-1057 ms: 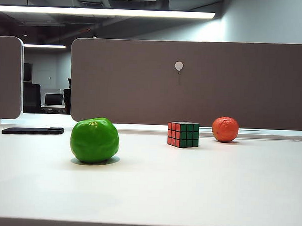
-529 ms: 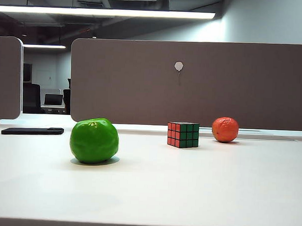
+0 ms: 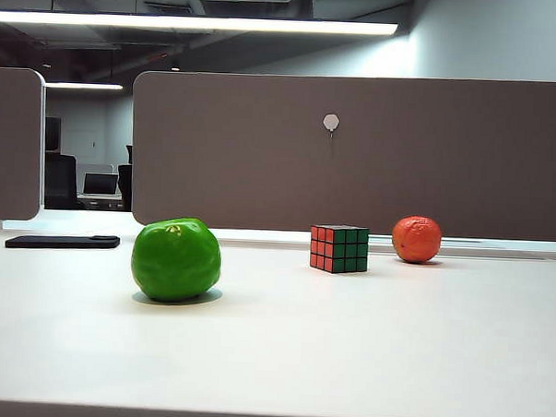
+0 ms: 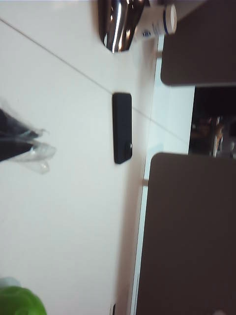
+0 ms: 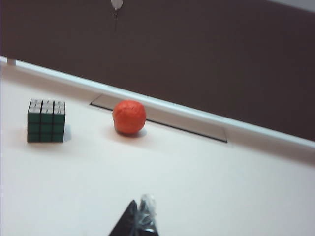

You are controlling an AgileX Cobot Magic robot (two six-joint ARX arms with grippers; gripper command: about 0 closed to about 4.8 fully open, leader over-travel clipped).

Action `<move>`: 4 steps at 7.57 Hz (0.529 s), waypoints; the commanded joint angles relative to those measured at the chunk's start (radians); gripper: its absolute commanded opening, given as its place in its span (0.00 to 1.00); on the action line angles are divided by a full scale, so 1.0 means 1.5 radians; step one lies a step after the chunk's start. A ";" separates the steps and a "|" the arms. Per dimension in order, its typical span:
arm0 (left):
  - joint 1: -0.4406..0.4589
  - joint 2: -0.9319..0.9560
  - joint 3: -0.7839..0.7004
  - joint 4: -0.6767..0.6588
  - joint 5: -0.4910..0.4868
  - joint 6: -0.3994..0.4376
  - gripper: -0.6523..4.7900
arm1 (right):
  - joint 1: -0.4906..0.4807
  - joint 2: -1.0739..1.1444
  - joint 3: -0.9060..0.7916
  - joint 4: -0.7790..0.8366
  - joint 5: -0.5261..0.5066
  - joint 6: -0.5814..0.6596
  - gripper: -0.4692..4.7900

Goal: Move all the fruits on the tabletop near the face of the Rubik's cube that has the color most similar to each fruit.

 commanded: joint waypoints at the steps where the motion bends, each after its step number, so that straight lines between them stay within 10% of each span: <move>1: 0.049 0.001 0.001 0.018 0.028 -0.014 0.11 | -0.002 -0.001 -0.001 0.050 0.022 0.006 0.09; 4: 0.062 0.001 0.001 0.003 0.113 -0.015 0.11 | -0.001 -0.001 -0.001 0.051 0.041 0.024 0.09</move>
